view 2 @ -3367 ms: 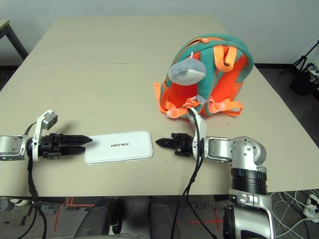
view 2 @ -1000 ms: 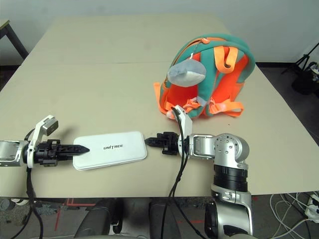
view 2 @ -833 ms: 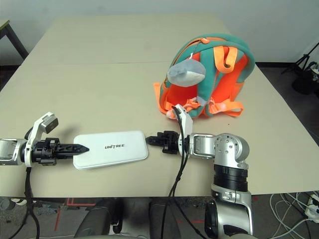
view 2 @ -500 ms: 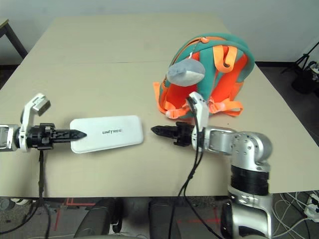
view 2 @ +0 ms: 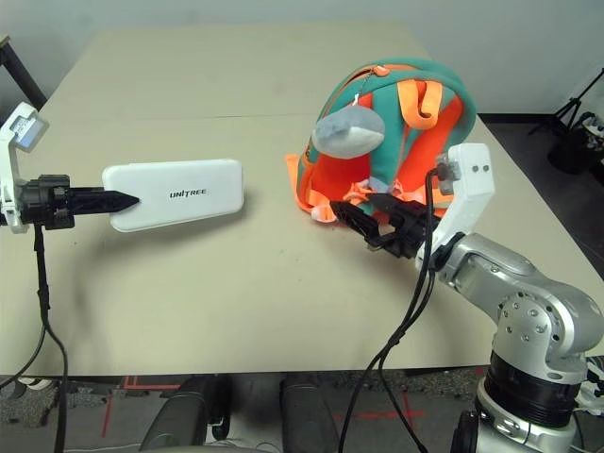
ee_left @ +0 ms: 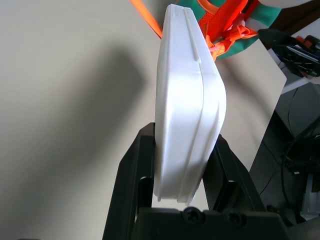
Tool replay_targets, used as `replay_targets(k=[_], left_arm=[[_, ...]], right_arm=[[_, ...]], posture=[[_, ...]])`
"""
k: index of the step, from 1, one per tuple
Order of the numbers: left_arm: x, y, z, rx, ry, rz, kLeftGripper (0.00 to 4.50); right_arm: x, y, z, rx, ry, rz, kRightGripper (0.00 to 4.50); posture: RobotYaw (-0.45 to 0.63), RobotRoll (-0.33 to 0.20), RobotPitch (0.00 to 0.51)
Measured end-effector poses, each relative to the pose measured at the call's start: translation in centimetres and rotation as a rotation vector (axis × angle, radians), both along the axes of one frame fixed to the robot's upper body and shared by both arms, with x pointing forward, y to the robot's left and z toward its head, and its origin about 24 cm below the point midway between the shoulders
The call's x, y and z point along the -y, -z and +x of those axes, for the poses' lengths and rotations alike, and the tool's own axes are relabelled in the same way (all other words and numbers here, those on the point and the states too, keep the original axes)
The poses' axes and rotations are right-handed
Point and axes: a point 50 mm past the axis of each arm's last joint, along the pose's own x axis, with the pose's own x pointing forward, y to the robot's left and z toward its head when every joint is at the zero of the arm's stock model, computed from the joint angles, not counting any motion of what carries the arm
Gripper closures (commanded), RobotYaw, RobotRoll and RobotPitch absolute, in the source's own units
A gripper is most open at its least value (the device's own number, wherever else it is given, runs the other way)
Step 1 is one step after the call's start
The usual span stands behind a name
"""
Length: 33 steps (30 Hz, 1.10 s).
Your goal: Put the pencil case into the backpack and zip it.
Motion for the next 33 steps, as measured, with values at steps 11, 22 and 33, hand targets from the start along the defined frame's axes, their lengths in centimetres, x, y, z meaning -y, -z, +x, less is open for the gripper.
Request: replay_targets(k=[11,22,33], left_arm=[[0.3,1.5,0.8,-0.037,0.008,-0.019,3.12],[0.6,2.2,1.4,-0.053,-0.003,-0.038,3.12],[1.0,2.0,1.6,-0.034,-0.007,-0.061,3.12]], right_arm=[[0.0,-0.6,-1.3,0.045,0.07,-0.123,0.0],[1.6,-2.2,1.5,0.185,0.241,-0.116,0.0],[1.8,-0.1,4.8,0.19,0.258,-0.082,0.0]], posture=[[-0.11,0.0,0.17],[-0.09,0.0,0.16],[-0.06,0.0,0.149]])
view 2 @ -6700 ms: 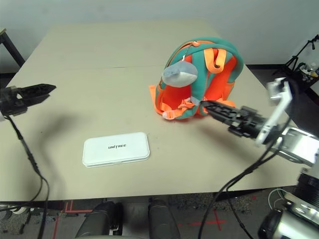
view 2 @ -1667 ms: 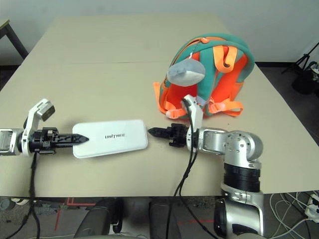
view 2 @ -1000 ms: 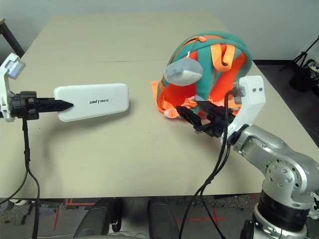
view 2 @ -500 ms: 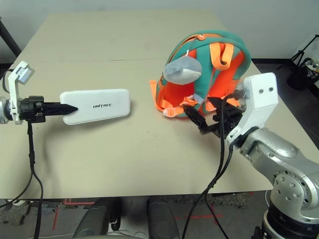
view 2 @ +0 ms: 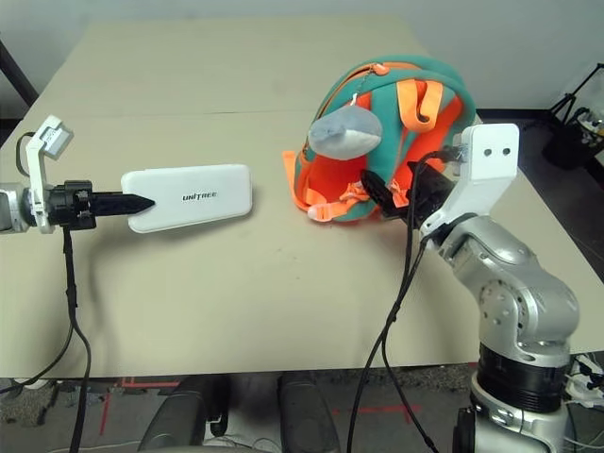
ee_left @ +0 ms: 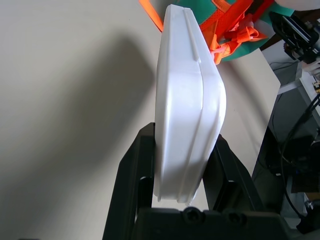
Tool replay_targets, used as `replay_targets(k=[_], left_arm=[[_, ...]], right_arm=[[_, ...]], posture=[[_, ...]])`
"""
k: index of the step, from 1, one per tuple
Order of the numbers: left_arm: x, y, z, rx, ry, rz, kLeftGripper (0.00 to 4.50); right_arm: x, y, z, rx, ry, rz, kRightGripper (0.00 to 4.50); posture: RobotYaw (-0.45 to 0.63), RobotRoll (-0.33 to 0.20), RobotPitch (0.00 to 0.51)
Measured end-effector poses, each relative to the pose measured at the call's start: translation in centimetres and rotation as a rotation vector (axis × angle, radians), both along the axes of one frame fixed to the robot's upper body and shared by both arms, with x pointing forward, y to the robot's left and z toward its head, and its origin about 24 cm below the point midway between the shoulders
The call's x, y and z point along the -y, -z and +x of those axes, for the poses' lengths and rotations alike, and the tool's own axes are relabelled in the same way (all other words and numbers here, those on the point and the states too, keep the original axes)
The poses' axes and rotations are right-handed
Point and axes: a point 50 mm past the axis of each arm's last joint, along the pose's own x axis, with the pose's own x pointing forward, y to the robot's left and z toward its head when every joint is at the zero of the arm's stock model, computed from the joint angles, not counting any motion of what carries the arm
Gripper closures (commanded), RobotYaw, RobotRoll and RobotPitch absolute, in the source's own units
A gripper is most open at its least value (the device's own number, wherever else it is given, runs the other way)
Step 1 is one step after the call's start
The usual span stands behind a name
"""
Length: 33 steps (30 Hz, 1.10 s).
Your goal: Put the pencil case into the backpack and zip it.
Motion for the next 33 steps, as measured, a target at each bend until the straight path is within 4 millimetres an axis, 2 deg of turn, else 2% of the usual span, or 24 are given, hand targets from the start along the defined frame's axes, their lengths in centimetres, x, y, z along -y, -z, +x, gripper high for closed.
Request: replay_targets(k=[3,10,15,19,26,33], left_arm=[[0.1,-0.1,0.0,0.006,0.0,-0.003,3.12],[0.4,-0.2,-0.2,0.001,0.015,-0.003,3.12],[0.6,-0.3,-0.4,-0.013,0.04,-0.013,3.12],[0.4,-0.8,-0.5,-0.016,0.056,-0.015,3.12],[-0.8,-3.1,-0.4,0.019,0.058,-0.004,3.12],[-0.8,-3.0,0.2,0.002,0.065,0.005,3.12]], right_arm=[[-0.1,0.5,0.5,-0.001,0.0,0.007,0.51],[-1.1,1.1,0.7,-0.007,-0.026,0.04,2.76],[-1.8,0.4,-0.4,-0.008,-0.062,0.023,4.23],[-1.7,-0.2,-2.6,-0.03,-0.082,0.01,4.27],[-2.1,-1.9,-6.2,-0.047,-0.107,-0.008,4.27],[-3.1,-2.3,-8.2,-0.061,-0.134,-0.011,4.27]], posture=[[-0.06,0.0,0.149],[-0.07,0.0,0.146],[-0.09,0.0,0.147],[-0.11,0.0,0.15],[-0.15,0.0,0.155],[-0.18,0.0,0.161]])
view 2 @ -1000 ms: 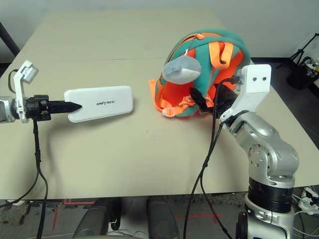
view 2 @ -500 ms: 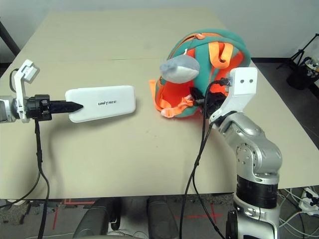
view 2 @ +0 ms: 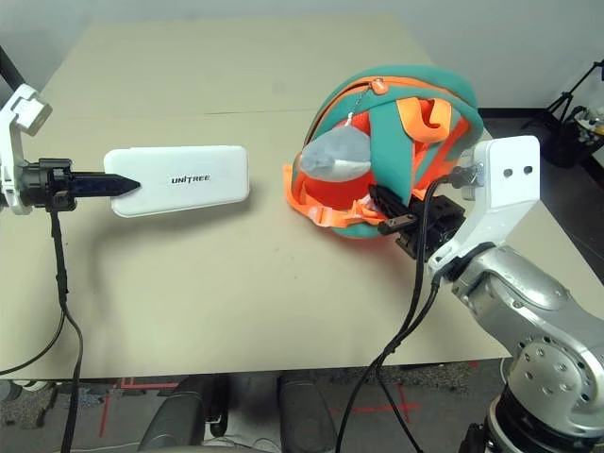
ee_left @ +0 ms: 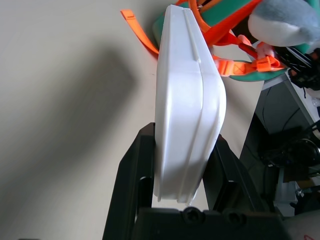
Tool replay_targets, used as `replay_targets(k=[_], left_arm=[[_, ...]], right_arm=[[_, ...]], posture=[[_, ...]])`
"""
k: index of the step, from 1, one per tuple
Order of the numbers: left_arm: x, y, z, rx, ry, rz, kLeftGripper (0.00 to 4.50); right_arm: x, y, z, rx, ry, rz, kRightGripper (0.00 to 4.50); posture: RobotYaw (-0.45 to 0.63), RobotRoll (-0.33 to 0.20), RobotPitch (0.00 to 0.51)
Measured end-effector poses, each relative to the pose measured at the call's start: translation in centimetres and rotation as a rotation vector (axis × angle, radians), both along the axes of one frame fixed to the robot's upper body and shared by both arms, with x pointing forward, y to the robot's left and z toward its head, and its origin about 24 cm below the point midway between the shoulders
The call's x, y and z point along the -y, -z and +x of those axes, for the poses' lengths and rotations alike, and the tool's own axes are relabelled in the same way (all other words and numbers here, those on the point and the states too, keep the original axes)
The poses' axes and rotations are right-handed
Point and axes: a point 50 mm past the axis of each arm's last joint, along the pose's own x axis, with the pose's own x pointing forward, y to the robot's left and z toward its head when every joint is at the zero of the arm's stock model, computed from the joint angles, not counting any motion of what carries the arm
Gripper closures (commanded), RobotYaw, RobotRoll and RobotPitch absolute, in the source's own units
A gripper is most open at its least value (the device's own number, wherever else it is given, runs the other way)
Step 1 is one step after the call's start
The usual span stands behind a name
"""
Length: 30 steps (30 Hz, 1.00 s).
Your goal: Put the pencil case into the backpack and zip it.
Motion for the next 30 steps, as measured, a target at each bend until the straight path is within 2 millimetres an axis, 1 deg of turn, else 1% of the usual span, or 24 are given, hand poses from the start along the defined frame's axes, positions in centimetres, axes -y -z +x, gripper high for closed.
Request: replay_targets(k=[6,13,15,20,26,30], left_arm=[[0.6,0.4,0.3,-0.009,0.028,-0.005,3.12],[1.2,0.7,0.9,-0.012,0.047,-0.008,3.12],[1.4,0.9,1.0,-0.014,0.056,-0.011,3.12],[1.8,1.1,1.3,-0.019,0.072,-0.018,3.12],[1.7,1.2,1.4,-0.026,0.073,-0.007,3.12],[1.8,1.2,1.5,-0.027,0.079,0.004,3.12]], right_arm=[[-0.9,-0.3,-2.8,-0.057,-0.031,-0.006,4.27],[-1.7,-1.9,-5.5,-0.084,-0.078,0.066,4.27],[-1.8,-2.0,-6.1,-0.106,-0.091,0.078,4.27],[-1.1,-2.1,-7.4,-0.142,-0.1,0.082,4.27],[-0.4,-1.9,-8.9,-0.182,-0.13,0.072,4.27],[-0.5,-1.8,-9.3,-0.185,-0.153,0.072,4.27]], posture=[[-0.22,0.0,0.167],[-0.26,0.0,0.167],[-0.26,0.0,0.166],[-0.29,0.0,0.169],[-0.3,0.0,0.173],[-0.29,0.0,0.17]])
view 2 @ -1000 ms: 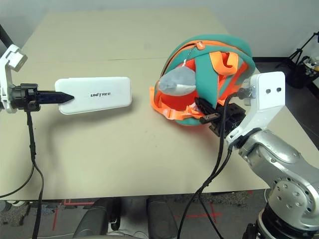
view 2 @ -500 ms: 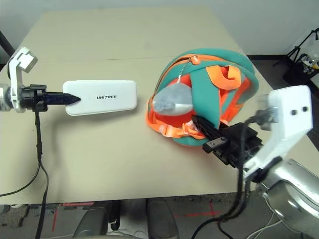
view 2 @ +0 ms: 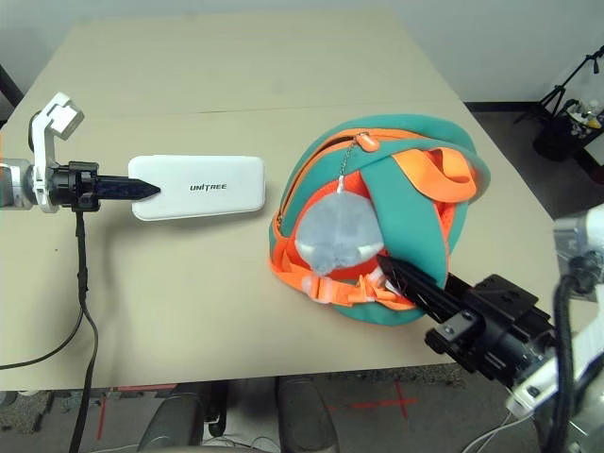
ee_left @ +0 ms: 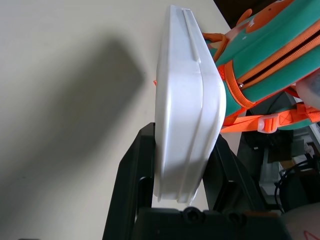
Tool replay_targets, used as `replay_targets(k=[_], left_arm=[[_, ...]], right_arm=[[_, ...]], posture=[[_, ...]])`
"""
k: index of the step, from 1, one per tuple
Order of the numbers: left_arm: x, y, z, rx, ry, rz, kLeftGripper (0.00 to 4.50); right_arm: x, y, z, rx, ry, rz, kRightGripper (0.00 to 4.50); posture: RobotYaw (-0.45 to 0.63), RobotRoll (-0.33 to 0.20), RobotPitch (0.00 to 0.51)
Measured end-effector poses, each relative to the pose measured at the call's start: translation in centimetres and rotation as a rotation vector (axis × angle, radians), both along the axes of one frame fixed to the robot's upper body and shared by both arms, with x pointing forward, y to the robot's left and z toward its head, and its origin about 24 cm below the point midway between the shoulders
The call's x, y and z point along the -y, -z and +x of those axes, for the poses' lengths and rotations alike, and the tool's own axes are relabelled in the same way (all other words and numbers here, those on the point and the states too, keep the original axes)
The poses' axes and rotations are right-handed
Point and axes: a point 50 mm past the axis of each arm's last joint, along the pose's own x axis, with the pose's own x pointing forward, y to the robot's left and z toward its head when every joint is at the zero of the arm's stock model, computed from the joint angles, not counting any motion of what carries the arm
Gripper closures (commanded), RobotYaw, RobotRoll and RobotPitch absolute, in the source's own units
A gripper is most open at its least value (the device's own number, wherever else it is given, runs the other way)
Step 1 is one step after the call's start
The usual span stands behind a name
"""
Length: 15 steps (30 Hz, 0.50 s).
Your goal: Put the pencil case into the backpack and zip it.
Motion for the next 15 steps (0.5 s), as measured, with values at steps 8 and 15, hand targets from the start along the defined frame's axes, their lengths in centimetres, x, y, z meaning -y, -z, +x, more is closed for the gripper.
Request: replay_targets(k=[8,15], left_arm=[[-0.7,-2.3,-0.4,0.07,0.001,0.029,3.12],[-0.9,-7.8,-1.7,0.249,0.051,0.087,3.12]], right_arm=[[-0.3,0.8,0.7,0.04,-0.034,0.035,4.27],[-0.5,2.0,1.5,0.062,-0.05,0.049,4.27]], posture=[[-0.25,0.0,0.159],[-0.22,0.0,0.154]])
